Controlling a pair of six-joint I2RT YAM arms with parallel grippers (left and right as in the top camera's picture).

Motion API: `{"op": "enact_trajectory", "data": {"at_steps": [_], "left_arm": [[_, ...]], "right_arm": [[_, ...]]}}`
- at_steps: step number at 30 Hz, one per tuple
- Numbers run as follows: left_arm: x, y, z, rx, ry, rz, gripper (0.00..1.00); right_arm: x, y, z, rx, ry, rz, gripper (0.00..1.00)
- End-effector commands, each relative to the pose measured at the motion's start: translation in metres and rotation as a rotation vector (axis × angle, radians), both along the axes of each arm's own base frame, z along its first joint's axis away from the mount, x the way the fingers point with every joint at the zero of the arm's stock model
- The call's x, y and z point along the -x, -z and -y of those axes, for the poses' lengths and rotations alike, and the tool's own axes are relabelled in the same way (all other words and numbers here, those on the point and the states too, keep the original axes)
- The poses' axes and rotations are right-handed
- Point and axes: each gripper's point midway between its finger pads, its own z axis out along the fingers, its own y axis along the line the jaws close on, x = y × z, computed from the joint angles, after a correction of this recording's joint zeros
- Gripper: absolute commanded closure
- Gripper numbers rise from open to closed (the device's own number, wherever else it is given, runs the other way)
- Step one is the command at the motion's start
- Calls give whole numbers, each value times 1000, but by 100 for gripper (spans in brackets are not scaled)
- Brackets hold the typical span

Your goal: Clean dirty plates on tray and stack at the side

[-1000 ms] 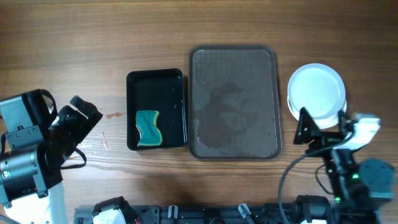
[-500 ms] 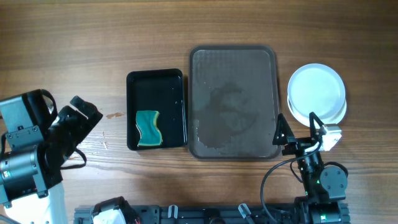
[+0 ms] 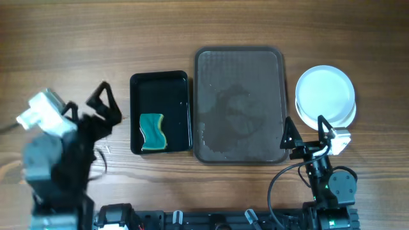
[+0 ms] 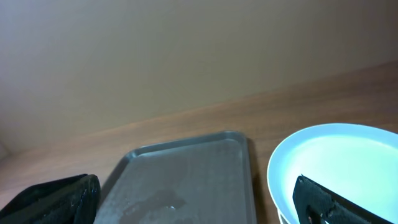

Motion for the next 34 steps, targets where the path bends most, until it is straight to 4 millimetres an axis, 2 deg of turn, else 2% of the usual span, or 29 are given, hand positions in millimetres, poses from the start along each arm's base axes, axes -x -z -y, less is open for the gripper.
{"op": "enact_trajectory", "data": {"at_steps": [1, 3, 6, 8, 10, 11, 34], "left_arm": [[9, 58, 25, -71, 144, 124, 0], [17, 85, 31, -78, 180, 209, 0], [24, 113, 36, -85, 195, 301, 0], [16, 131, 39, -84, 201, 302, 0], [11, 166, 45, -77, 219, 237, 0], [12, 174, 47, -75, 230, 208, 0], [12, 173, 52, -73, 249, 210, 0]], "right_arm": [[0, -1, 1, -8, 11, 4, 0], [0, -1, 1, -8, 11, 4, 0], [0, -1, 1, -8, 11, 4, 0], [0, -1, 1, -8, 11, 4, 0], [0, -1, 1, -8, 11, 4, 0], [0, -1, 1, -8, 11, 4, 0], [0, -1, 1, -8, 11, 4, 0]]}}
